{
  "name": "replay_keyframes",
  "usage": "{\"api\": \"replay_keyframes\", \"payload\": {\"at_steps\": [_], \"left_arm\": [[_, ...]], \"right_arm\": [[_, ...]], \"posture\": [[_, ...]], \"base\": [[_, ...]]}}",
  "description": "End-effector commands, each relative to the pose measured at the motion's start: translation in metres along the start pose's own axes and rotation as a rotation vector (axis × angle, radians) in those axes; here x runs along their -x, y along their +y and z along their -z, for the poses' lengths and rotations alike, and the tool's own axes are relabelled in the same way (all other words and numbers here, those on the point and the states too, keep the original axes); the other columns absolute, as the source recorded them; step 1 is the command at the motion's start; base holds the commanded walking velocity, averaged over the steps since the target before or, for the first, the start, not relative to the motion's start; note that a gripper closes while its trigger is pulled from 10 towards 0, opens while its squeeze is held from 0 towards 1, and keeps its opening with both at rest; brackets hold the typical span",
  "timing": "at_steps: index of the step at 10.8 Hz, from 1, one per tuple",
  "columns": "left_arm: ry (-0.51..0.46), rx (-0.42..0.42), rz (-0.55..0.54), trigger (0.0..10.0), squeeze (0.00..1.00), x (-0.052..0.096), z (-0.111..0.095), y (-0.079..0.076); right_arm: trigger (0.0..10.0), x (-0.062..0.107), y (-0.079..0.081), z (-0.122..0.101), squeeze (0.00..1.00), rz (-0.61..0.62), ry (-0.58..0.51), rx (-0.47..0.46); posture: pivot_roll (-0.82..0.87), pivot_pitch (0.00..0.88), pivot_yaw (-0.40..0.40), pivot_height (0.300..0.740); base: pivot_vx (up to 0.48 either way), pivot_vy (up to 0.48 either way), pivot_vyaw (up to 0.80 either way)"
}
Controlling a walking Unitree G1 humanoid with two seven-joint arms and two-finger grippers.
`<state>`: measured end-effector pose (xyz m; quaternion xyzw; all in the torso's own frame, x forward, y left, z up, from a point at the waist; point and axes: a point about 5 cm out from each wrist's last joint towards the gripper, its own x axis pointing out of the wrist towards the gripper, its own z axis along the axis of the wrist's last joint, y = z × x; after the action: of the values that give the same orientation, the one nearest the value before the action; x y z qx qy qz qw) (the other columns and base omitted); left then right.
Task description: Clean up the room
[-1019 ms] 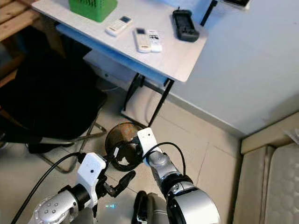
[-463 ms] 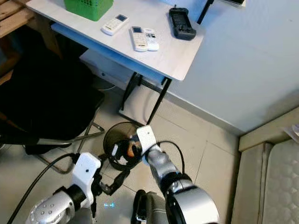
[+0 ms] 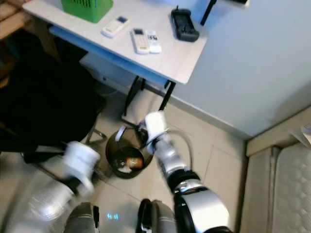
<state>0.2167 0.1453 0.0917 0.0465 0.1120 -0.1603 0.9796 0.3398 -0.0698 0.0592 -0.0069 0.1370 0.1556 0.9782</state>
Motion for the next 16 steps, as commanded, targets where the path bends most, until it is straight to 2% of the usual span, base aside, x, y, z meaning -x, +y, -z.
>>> {"api": "replay_keyframes", "payload": {"at_steps": [1, 2, 3, 5, 6, 7, 8, 9, 11, 13, 16], "left_arm": [[-0.001, 0.041, -0.037, 10.0, 0.0, 0.0, 0.003, 0.003], [-0.048, 0.063, -0.097, 10.0, 0.0, -0.002, -0.006, 0.014], [-0.09, 0.039, -0.152, 10.0, 0.0, -0.008, -0.012, 0.022], [-0.191, -0.009, -0.281, 10.0, 0.0, -0.002, -0.032, 0.041], [-0.254, -0.099, -0.323, 10.0, 0.0, 0.007, -0.046, 0.05], [-0.292, -0.179, -0.289, 10.0, 0.0, 0.014, -0.052, 0.051], [-0.295, -0.184, -0.278, 10.0, 0.0, 0.014, -0.052, 0.051], [-0.287, -0.142, -0.238, 10.0, 0.0, 0.001, -0.051, 0.042], [-0.287, -0.127, -0.202, 10.0, 0.0, -0.014, -0.054, 0.035], [-0.287, -0.144, -0.156, 10.0, 0.0, -0.022, -0.053, 0.028], [-0.209, -0.023, -0.209, 10.0, 0.0, -0.026, -0.034, 0.034]], "right_arm": [[10.0, 0.005, -0.016, 0.002, 0.0, 0.055, -0.031, -0.031], [10.0, 0.021, -0.045, -0.006, 0.0, 0.16, -0.172, -0.048], [10.0, 0.042, -0.066, -0.004, 0.0, 0.254, -0.261, -0.065], [10.0, 0.087, -0.085, 0.004, 0.0, 0.373, -0.362, -0.083], [10.0, 0.115, -0.096, 0.013, 0.0, 0.44, -0.366, -0.092], [10.0, 0.142, -0.101, 0.033, 0.0, 0.477, -0.321, -0.099], [10.0, 0.146, -0.098, 0.037, 0.0, 0.466, -0.303, -0.098], [10.0, 0.137, -0.085, 0.039, 0.0, 0.413, -0.271, -0.124], [10.0, 0.11, -0.07, 0.02, 0.0, 0.329, -0.281, -0.119], [10.0, 0.094, -0.066, 0.01, 0.0, 0.266, -0.284, -0.088], [10.0, 0.091, -0.061, 0.014, 0.0, 0.233, -0.245, -0.098]], "posture": [[0.25, 0.083, -0.15, 0.714], [0.2, 0.026, -0.114, 0.714], [0.17, 0.0, -0.088, 0.714], [0.14, 0.0, -0.063, 0.714], [0.12, 0.0, -0.053, 0.714], [0.11, 0.0, -0.034, 0.714], [0.1, 0.0, -0.035, 0.714], [0.1, 0.0, -0.034, 0.714], [0.1, 0.0, -0.038, 0.714], [0.09, 0.0, -0.043, 0.714], [0.07, 0.0, -0.049, 0.714]], "base": [[0.0, 0.0, 0.0], [0.0, 0.0, 0.0], [0.0, 0.0, 0.0], [0.0, 0.0, 0.0], [0.0, 0.0, 0.0], [0.0, 0.0, 0.0], [0.0, 0.0, 0.0], [0.0, 0.0, 0.0], [0.15, -0.159, 0.0], [0.347, -0.328, 0.0], [0.364, -0.307, 0.0]]}}
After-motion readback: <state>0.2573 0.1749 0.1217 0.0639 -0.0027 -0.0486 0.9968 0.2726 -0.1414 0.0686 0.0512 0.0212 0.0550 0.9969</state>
